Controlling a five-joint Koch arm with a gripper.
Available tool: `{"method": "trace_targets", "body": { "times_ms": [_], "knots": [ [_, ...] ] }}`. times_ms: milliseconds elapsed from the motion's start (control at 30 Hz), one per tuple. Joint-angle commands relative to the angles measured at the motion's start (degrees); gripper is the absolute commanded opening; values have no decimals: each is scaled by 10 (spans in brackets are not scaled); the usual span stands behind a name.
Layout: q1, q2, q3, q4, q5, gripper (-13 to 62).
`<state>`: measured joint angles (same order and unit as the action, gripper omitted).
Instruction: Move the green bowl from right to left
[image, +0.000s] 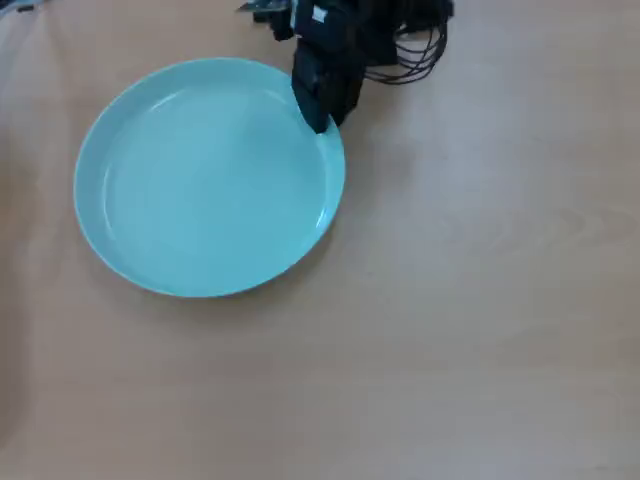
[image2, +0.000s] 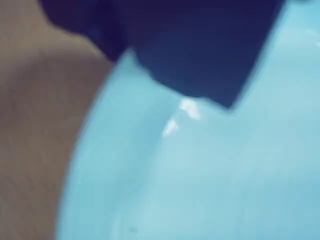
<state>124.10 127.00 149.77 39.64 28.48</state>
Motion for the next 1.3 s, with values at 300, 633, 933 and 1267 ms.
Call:
{"method": "trace_targets", "body": {
  "times_ms": [300,633,933,1267],
  "knots": [
    [-9,-4,-17,-23,-42,-77],
    [-117,-4,-43,-21,-38,-77],
    [-213,-4,-55,-23,-40,-77],
    [-360,-8,-84,-25,-38,-77]
  ]
}}
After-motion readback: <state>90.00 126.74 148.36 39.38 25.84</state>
